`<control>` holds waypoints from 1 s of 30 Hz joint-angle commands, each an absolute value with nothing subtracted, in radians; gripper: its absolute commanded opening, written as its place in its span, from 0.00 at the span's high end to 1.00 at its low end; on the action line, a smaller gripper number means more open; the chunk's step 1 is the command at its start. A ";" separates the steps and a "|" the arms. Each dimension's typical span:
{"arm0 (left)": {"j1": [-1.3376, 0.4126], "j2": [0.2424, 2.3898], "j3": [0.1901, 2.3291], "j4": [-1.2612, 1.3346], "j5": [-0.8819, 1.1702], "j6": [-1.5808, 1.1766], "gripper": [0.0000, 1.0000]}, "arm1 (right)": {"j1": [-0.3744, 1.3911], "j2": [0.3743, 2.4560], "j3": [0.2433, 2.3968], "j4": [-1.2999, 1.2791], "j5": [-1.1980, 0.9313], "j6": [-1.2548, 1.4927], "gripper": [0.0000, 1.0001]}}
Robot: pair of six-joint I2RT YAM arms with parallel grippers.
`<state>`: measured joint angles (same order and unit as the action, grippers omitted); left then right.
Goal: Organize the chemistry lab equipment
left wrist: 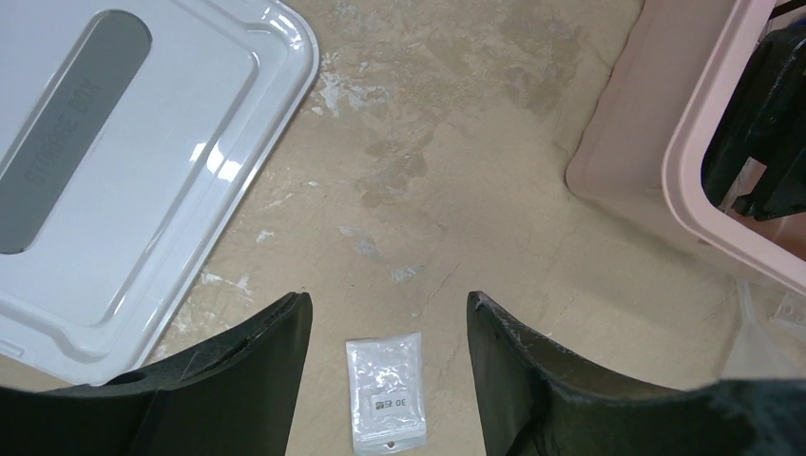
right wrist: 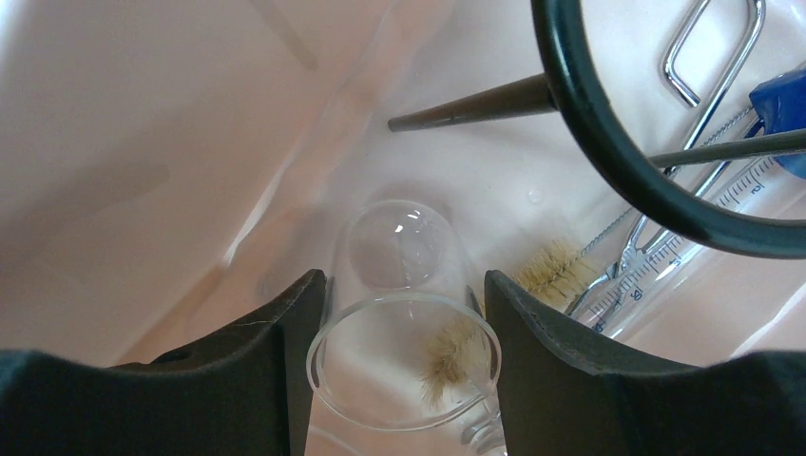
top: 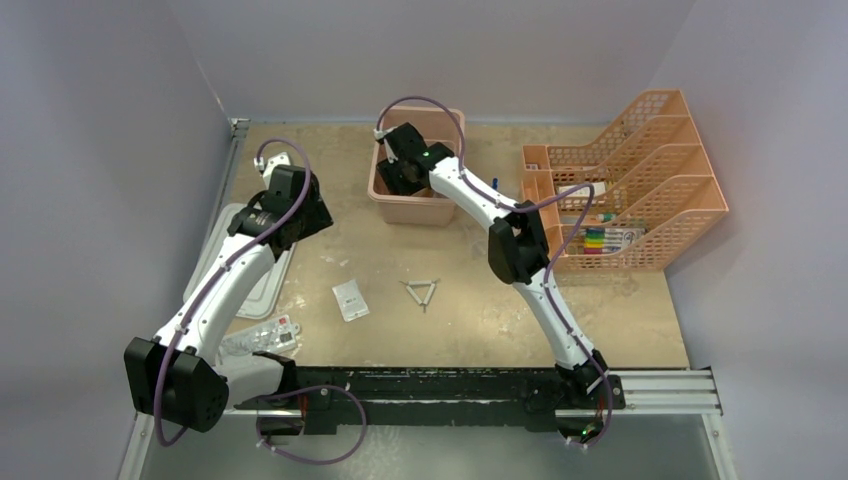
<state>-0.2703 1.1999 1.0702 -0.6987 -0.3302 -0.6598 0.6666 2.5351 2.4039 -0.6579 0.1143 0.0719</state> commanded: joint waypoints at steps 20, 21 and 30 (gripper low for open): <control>-0.262 1.195 1.125 -0.681 -0.329 -0.638 0.40 | 0.671 2.303 2.428 -0.608 0.028 0.129 0.22; -0.262 1.194 1.125 -0.680 -0.326 -0.638 0.40 | 0.670 2.286 2.425 -0.608 0.028 0.131 0.22; -0.262 1.180 1.118 -0.635 -0.276 -0.637 0.40 | 0.670 2.010 2.164 -0.565 0.082 0.152 0.28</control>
<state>-0.2699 1.2007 1.0775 -0.6956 -0.3054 -0.6575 0.6674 2.1677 2.2940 -0.6132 0.0368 0.1352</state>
